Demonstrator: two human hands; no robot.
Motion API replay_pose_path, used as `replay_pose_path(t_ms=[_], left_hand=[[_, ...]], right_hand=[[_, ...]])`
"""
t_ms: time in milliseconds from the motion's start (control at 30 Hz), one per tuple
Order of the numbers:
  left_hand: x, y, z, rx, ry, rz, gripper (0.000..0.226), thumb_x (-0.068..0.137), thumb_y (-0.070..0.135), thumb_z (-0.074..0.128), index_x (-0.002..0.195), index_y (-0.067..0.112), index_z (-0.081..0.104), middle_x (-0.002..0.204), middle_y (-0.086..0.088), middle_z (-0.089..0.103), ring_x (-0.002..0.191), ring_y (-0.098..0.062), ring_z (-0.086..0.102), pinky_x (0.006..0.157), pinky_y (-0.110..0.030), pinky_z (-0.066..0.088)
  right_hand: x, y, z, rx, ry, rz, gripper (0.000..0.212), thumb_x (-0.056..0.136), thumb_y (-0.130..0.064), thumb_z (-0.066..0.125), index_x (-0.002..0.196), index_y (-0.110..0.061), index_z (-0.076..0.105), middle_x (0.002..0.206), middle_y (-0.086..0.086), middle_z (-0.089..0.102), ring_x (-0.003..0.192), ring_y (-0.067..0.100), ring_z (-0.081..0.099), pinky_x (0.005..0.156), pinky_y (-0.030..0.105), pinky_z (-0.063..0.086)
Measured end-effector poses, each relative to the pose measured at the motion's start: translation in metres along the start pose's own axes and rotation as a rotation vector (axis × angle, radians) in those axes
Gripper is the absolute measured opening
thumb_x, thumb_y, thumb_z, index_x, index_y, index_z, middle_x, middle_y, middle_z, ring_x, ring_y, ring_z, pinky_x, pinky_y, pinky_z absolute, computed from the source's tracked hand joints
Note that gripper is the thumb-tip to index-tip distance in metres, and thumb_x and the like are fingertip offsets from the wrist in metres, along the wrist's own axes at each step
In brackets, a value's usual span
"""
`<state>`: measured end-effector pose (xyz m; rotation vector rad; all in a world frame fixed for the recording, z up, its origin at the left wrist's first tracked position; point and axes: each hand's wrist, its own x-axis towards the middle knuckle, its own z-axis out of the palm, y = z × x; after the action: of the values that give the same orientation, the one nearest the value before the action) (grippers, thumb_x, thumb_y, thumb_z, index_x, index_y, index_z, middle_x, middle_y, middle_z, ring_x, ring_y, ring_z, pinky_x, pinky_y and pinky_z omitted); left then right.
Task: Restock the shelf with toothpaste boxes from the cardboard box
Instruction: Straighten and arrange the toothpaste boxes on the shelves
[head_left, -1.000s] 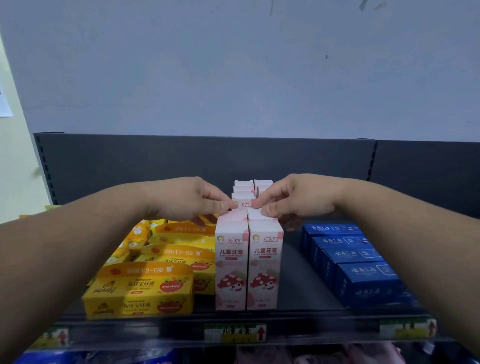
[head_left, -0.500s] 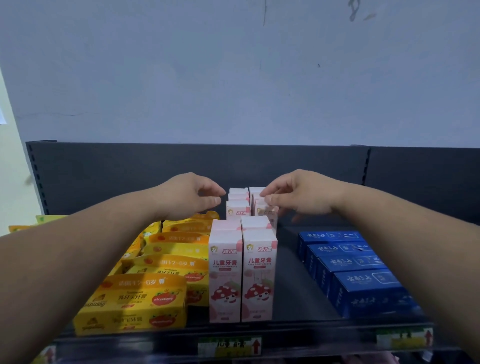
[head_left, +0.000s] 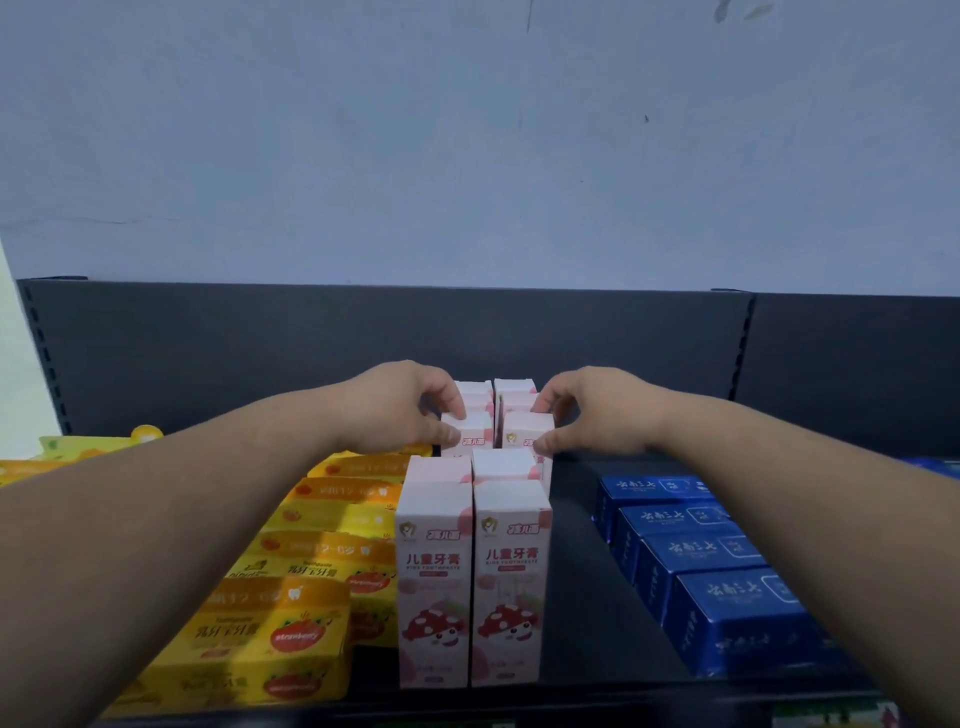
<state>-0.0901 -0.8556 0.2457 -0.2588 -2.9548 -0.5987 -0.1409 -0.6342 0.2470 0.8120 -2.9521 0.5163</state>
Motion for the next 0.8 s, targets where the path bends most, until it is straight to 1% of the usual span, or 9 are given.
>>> replay_pose_path(t_ms=[67,167,267,367,433,500,567,700,800], left_hand=[[-0.002,0.000,0.000,-0.020,0.011,0.014,0.016,0.086,0.029,0.070,0.100,0.031,0.062,0.089,0.012,0.062,0.083,-0.007,0.059,0.070,-0.018,0.047],[-0.008,0.000,-0.002,-0.057,0.017,0.027,0.015,0.086,0.028,0.070,0.098,0.031,0.062,0.088,0.010,0.065,0.083,-0.007,0.062,0.074,-0.021,0.051],[-0.016,-0.001,-0.008,-0.109,-0.005,0.048,0.013,0.085,0.027,0.071,0.096,0.031,0.064,0.080,0.014,0.066,0.077,-0.003,0.064,0.074,-0.021,0.052],[-0.024,-0.004,-0.013,-0.151,-0.053,0.054,0.012,0.084,0.025,0.072,0.094,0.030,0.066,0.074,0.018,0.067,0.071,0.003,0.064,0.067,-0.016,0.049],[-0.028,-0.007,-0.013,-0.176,-0.063,0.048,0.012,0.085,0.024,0.072,0.094,0.029,0.067,0.075,0.018,0.068,0.071,0.005,0.065,0.064,-0.014,0.048],[-0.031,-0.010,-0.012,-0.206,-0.057,0.043,0.011,0.085,0.024,0.071,0.094,0.028,0.067,0.075,0.020,0.069,0.073,0.005,0.065,0.067,-0.016,0.049],[-0.032,-0.011,-0.011,-0.214,-0.050,0.041,0.011,0.085,0.025,0.071,0.094,0.029,0.068,0.079,0.019,0.070,0.077,0.002,0.066,0.074,-0.021,0.052],[-0.033,-0.012,-0.012,-0.218,-0.092,0.030,0.015,0.089,0.027,0.065,0.102,0.034,0.067,0.101,0.017,0.070,0.096,-0.003,0.065,0.088,-0.028,0.054],[-0.034,-0.012,-0.013,-0.231,-0.131,0.026,0.021,0.092,0.027,0.061,0.110,0.036,0.065,0.111,0.017,0.067,0.101,-0.004,0.064,0.088,-0.028,0.055]], right_hand=[[0.000,-0.001,0.001,0.059,-0.004,-0.003,0.033,0.080,-0.031,0.078,0.109,-0.023,0.063,0.105,-0.007,0.066,0.096,0.015,0.064,0.077,0.025,0.052],[-0.004,-0.003,0.001,0.192,-0.044,-0.001,0.031,0.080,-0.021,0.079,0.107,-0.018,0.063,0.103,0.000,0.070,0.089,0.018,0.070,0.071,0.024,0.058],[-0.005,-0.005,0.000,0.296,-0.083,-0.016,0.029,0.081,-0.014,0.078,0.106,-0.015,0.064,0.101,0.007,0.071,0.075,0.011,0.069,0.061,0.018,0.055],[-0.005,-0.009,0.001,0.319,-0.119,-0.036,0.027,0.081,-0.012,0.078,0.106,-0.014,0.065,0.101,0.009,0.071,0.066,0.004,0.065,0.057,0.012,0.049],[-0.005,-0.011,0.003,0.340,-0.144,-0.048,0.026,0.082,-0.011,0.077,0.105,-0.014,0.066,0.102,0.010,0.072,0.068,0.005,0.066,0.058,0.012,0.049],[-0.007,-0.012,0.004,0.393,-0.174,-0.053,0.025,0.084,-0.010,0.075,0.107,-0.015,0.067,0.104,0.010,0.072,0.076,0.008,0.069,0.063,0.015,0.053],[-0.009,-0.013,0.003,0.436,-0.207,-0.054,0.025,0.088,-0.010,0.071,0.113,-0.015,0.068,0.105,0.009,0.072,0.078,0.009,0.069,0.070,0.019,0.057],[-0.012,-0.016,0.001,0.571,-0.273,0.005,0.024,0.098,-0.016,0.056,0.121,-0.011,0.064,0.094,0.005,0.073,0.073,0.010,0.066,0.072,0.024,0.057],[-0.015,-0.018,0.002,0.622,-0.281,0.046,0.025,0.100,-0.024,0.053,0.119,-0.014,0.066,0.108,0.009,0.073,0.081,0.018,0.067,0.079,0.031,0.059]])
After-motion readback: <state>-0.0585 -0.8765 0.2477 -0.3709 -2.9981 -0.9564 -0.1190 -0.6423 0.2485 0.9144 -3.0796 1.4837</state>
